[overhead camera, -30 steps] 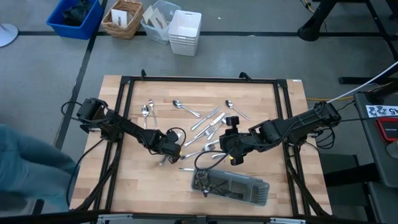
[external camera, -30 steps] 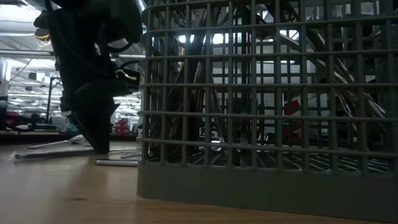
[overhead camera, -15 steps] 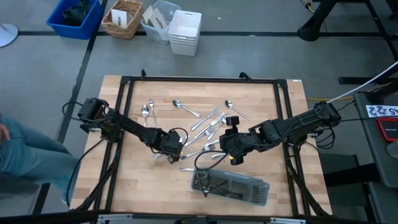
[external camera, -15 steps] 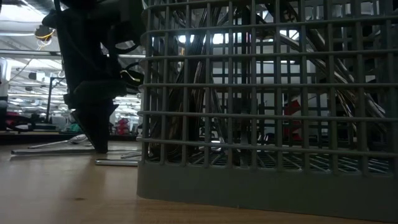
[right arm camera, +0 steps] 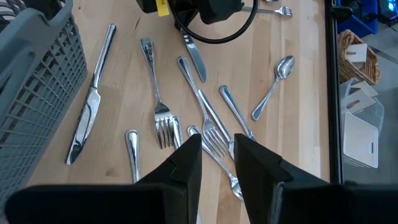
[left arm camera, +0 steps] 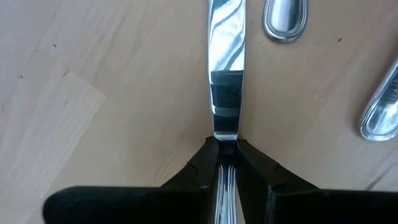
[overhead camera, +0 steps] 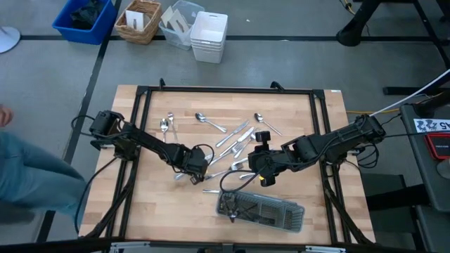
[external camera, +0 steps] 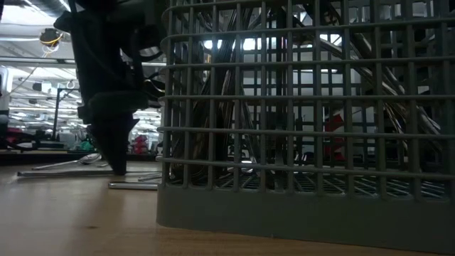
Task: Sort silverware
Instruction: Put the knife into the gray silverware rack
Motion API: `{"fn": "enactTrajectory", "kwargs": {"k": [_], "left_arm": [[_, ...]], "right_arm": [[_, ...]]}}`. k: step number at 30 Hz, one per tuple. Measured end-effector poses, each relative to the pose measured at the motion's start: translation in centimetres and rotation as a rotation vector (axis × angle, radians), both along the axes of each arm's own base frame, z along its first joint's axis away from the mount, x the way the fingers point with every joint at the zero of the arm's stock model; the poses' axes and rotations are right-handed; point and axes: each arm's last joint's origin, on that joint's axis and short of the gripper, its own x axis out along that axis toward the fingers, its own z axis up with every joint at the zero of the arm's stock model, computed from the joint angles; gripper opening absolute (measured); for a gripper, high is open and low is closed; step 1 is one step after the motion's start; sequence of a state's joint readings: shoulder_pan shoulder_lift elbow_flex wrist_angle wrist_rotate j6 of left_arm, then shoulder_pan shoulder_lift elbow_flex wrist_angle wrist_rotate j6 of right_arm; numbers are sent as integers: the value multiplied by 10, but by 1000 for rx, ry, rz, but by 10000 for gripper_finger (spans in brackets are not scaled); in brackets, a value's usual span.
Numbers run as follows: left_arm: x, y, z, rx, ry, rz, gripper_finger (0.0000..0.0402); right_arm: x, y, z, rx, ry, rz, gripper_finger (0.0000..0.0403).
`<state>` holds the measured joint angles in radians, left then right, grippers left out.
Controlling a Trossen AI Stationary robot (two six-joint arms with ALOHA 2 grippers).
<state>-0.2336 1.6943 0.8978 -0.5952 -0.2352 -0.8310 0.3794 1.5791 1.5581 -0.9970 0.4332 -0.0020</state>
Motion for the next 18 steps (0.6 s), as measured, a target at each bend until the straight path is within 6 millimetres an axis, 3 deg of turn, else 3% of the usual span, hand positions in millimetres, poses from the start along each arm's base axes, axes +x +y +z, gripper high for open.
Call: {"fn": "enactTrajectory", "kwargs": {"k": [14,18], "left_arm": [[1,1,2,2,-11,0,28],[-1,1,12,-6,-47,2,30]], "right_arm": [[0,0,0,0,1,0,95],[0,0,0,0,1,0,95]]}}
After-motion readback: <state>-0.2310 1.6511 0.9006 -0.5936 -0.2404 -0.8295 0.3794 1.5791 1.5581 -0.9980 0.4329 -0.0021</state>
